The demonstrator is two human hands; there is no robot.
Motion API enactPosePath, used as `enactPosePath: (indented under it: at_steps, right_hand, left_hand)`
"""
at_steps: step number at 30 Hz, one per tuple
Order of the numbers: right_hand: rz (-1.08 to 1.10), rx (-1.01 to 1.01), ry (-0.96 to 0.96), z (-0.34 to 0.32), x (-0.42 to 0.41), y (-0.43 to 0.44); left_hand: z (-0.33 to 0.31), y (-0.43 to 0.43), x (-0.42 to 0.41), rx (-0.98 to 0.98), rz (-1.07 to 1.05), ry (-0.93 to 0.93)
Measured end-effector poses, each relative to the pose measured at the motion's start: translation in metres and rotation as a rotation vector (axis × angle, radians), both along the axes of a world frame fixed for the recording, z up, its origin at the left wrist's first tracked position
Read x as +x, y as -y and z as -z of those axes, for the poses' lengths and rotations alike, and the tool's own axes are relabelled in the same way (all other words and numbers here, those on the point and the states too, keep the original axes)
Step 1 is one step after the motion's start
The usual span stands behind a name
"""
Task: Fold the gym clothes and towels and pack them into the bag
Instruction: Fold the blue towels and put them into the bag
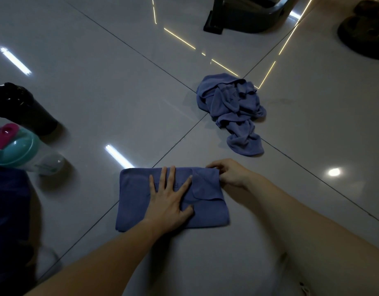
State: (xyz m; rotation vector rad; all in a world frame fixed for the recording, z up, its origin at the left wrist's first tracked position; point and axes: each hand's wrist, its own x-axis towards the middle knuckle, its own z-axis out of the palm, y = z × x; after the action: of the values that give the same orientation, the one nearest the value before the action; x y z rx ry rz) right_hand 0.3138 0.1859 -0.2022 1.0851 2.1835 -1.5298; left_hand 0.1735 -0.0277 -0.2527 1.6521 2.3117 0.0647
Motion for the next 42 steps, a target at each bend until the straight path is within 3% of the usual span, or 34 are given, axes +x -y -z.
enactPosePath:
  at_steps: [10,19,24,28,31,34,39,42]
  right_hand:
    - [-0.014,0.108,0.049,-0.012,0.002,-0.016]
    - [0.388,0.007,-0.082,-0.015,0.003,-0.013]
    - [0.535,-0.015,-0.011,0.002,0.003,-0.006]
    - [0.330,0.388,0.065,-0.008,0.008,0.006]
    - [-0.015,0.547,0.039,-0.029,0.006,0.049]
    - [-0.290,0.688,0.141,-0.025,0.001,0.079]
    - [-0.341,0.836,0.256,-0.013,0.002,0.079]
    - [0.025,0.758,0.328,-0.015,0.008,0.050]
  left_hand:
    - [-0.001,-0.002,0.000,-0.006,0.008,-0.012]
    - [-0.004,-0.003,0.001,-0.038,0.012,-0.003]
    - [0.005,-0.001,-0.001,0.030,-0.009,0.019]
    - [0.002,-0.003,0.005,0.011,-0.041,-0.025]
    - [-0.005,-0.009,0.008,-0.020,-0.067,-0.042]
    - [-0.009,-0.011,0.007,-0.068,-0.067,-0.023]
    - [-0.008,-0.003,0.003,-0.055,-0.029,-0.021]
    - [-0.006,0.001,0.000,-0.015,-0.008,-0.028]
